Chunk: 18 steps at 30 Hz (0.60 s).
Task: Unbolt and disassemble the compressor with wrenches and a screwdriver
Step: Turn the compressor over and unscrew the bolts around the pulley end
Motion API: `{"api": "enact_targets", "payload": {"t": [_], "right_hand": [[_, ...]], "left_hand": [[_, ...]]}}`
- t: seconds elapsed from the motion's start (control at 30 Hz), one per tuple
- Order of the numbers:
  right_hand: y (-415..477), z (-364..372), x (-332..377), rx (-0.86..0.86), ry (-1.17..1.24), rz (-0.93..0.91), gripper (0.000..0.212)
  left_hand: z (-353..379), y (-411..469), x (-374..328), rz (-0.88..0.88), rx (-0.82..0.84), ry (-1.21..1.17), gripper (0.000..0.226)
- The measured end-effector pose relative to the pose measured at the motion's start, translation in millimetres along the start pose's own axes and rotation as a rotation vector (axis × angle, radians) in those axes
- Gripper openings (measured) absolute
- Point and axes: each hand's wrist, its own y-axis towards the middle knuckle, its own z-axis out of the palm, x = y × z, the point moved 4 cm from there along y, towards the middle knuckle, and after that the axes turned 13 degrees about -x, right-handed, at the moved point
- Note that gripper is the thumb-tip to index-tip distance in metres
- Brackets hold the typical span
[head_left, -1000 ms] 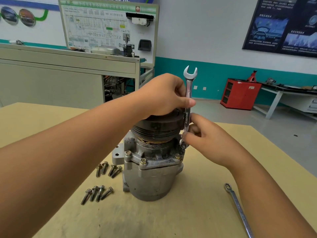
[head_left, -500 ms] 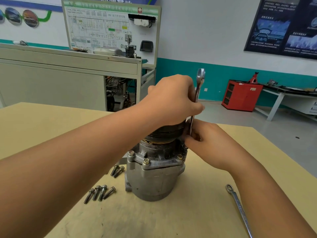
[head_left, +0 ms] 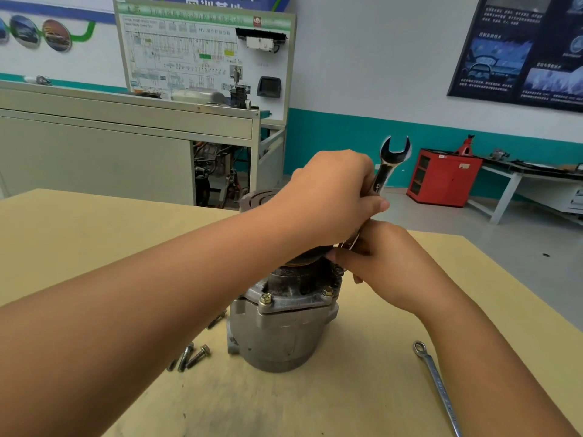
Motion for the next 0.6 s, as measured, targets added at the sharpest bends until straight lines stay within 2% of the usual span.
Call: {"api": "enact_targets", "payload": {"t": [0.3,0.37,0.5,0.6], "right_hand": [[0,9,-1,-0.045,0.079,0.050,0.012],[0,9,-1,-0.056,0.120,0.048,0.017],[0,13,2,-0.024,0.173,0.023,0.017],[-1,12,2,0.026,0.174,-0.017,0.020]], "left_hand": [[3,4,1,-0.027,-0.142,0.017,0.037],[4,7,4,-0.037,-0.107,-0.034,0.032],[6,6,12,-0.120,0.064,-0.209,0.003],[2,6,21,-0.204,0.078,-0.326,0.006]]}}
